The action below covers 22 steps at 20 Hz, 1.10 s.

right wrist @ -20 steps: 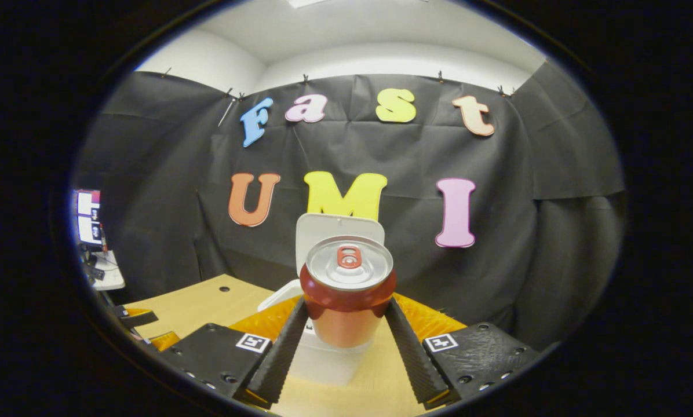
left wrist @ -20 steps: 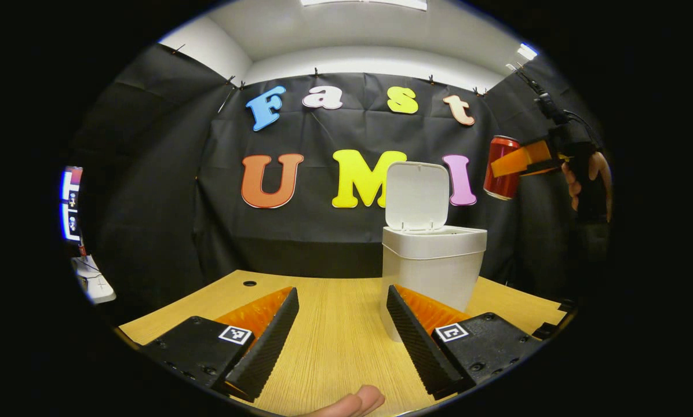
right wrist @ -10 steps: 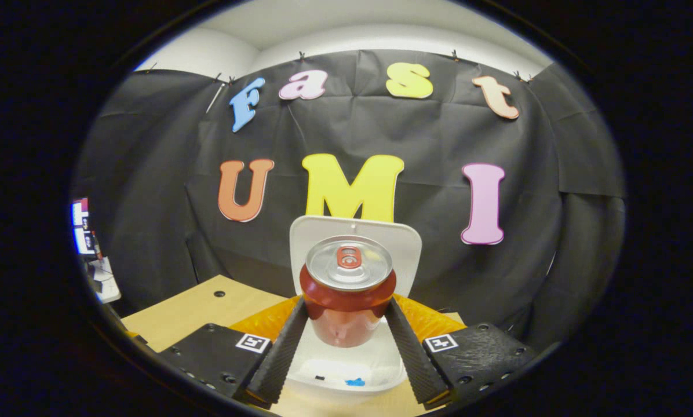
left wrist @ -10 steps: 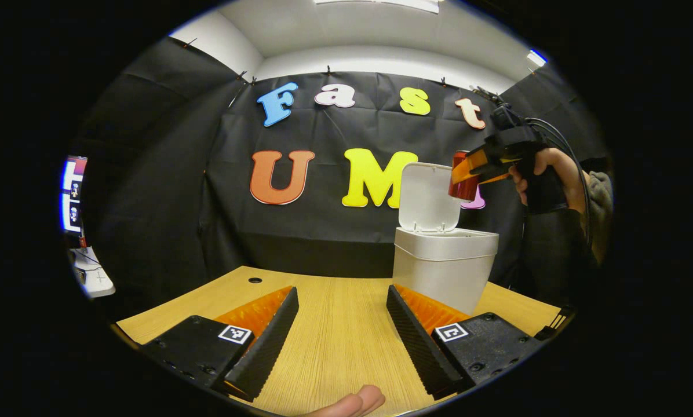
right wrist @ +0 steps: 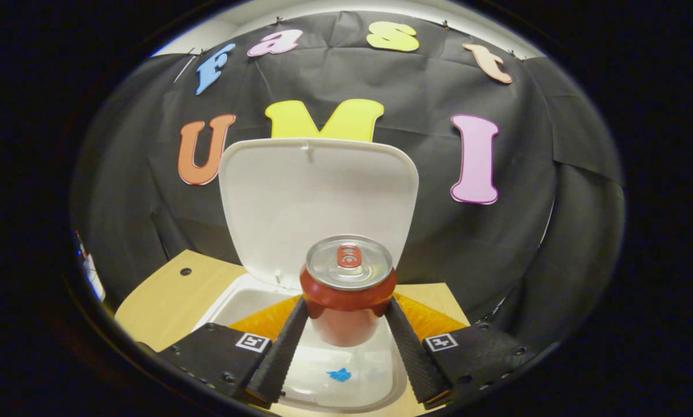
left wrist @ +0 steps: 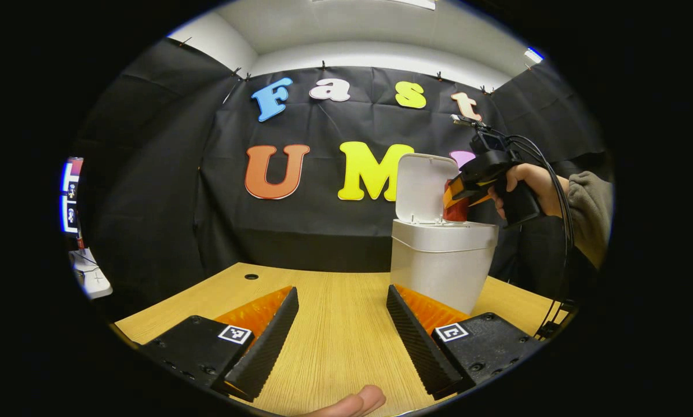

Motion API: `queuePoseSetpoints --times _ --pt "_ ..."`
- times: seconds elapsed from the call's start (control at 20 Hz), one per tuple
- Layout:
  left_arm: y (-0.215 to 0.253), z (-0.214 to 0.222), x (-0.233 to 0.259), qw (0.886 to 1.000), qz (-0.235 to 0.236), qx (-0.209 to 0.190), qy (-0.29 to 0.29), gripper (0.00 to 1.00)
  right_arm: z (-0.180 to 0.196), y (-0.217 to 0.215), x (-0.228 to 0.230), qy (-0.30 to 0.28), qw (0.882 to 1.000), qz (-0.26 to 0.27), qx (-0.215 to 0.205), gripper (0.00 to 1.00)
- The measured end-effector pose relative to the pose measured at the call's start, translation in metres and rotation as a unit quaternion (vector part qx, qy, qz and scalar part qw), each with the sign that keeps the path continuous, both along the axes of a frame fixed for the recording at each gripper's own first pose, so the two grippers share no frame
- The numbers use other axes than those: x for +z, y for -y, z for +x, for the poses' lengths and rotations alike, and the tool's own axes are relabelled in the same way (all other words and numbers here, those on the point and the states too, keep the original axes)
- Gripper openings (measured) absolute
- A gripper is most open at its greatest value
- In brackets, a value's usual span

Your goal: Press the lid of the desktop garbage bin to open it, pick up the crumpled paper on the desktop and throw it into the bin, then pick up the pop can on the desktop and drop it into the bin, and finally close the garbage bin lid.

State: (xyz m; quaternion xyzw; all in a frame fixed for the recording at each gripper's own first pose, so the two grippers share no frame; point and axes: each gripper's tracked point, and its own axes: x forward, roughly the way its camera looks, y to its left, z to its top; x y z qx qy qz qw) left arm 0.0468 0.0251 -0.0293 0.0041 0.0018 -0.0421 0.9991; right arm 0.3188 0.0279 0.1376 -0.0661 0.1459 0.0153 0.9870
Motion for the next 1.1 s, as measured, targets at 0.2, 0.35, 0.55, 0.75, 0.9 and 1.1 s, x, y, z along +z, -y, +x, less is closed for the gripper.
queuePoseSetpoints --times 0.2,0.35,0.55,0.75,0.9,1.1 --pt "0.0 0.001 -0.003 1.0 0.007 0.002 -0.006 0.99 -0.001 -0.004 -0.007 -0.006 1.0 0.018 0.009 0.82" --pt "0.0 0.001 -0.004 1.0 0.011 0.001 -0.007 0.99 -0.003 -0.008 -0.014 -0.013 1.0 0.02 0.012 0.82" --pt "0.001 0.001 -0.004 1.0 0.01 -0.002 -0.009 0.99 -0.011 -0.016 -0.005 -0.001 0.999 0.021 0.034 0.86" --pt "0.005 0.001 -0.004 1.0 0.009 -0.005 -0.009 0.99 -0.019 -0.01 0.021 0.031 0.999 0.025 0.03 0.97" --pt "0.006 -0.001 -0.004 1.0 0.01 -0.009 -0.007 0.99 -0.027 -0.008 0.04 0.046 0.998 0.026 0.029 0.96" --pt "0.01 -0.004 -0.001 1.0 0.01 -0.014 -0.005 0.99 -0.038 -0.008 0.063 0.063 0.997 0.022 0.028 0.96"
